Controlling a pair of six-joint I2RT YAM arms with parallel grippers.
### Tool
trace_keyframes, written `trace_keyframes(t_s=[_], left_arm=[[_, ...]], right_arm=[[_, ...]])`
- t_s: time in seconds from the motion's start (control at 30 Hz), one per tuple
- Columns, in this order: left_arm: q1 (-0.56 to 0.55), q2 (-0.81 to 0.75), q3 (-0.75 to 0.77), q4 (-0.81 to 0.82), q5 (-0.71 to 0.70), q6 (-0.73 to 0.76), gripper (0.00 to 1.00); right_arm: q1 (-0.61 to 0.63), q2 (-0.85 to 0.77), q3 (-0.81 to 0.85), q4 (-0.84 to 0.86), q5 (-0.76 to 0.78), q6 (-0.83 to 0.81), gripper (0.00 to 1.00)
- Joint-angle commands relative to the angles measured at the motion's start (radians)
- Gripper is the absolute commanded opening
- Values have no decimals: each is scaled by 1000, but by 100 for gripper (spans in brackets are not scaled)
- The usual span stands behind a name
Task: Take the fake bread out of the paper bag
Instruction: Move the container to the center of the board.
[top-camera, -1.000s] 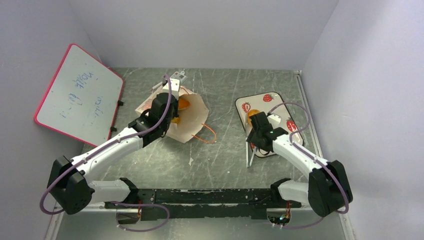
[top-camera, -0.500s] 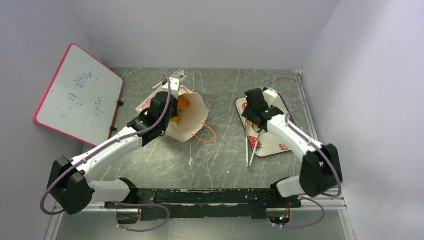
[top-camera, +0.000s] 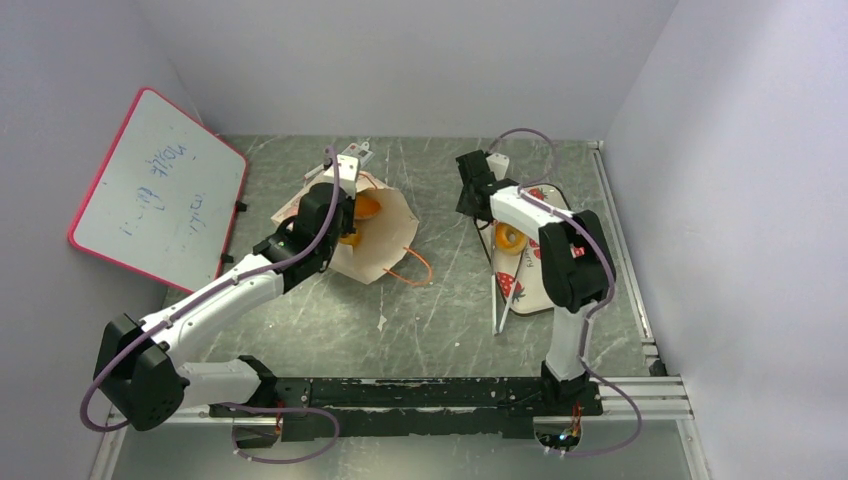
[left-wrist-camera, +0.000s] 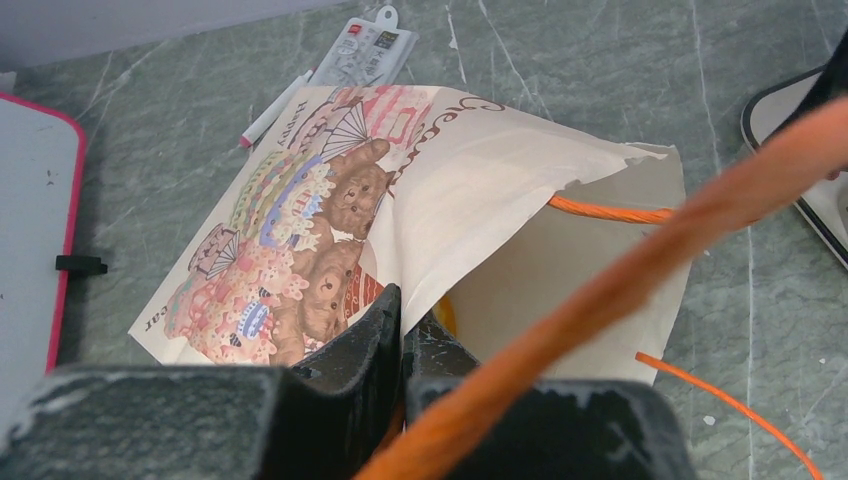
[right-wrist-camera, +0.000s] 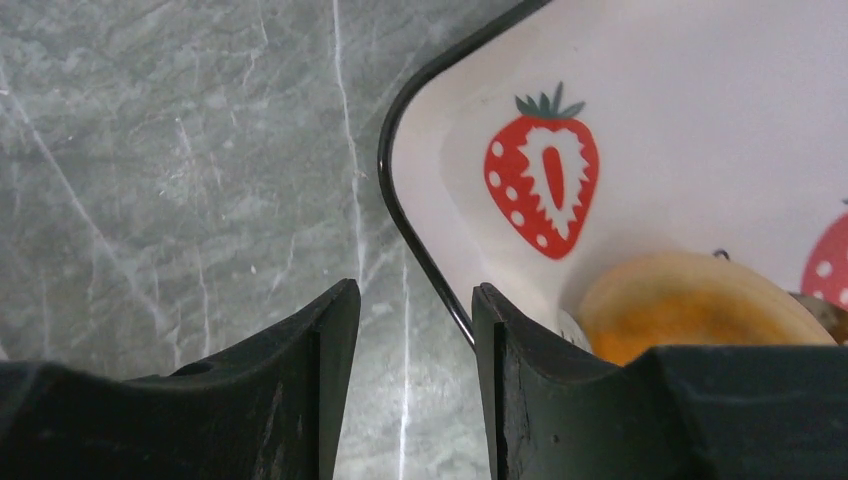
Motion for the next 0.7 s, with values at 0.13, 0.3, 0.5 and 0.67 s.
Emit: trace_keyframes(t_s=[0.13,0.3,0.5,0.67], left_arm=[[16,-29,13,27,28,-15,7],[24,-31,5,35,34,-22,7],[46,-28,-2,41,45,-25,7],[56,-27,-1,45,53,-23,7]], right_arm=[[-24,149,109,-11,0,-82,49],[-44,209,145,-7,-5,-109,46],[-57,295,236,-25,-21,-144,29],[-62,366,334,-42,-48,-165,20]])
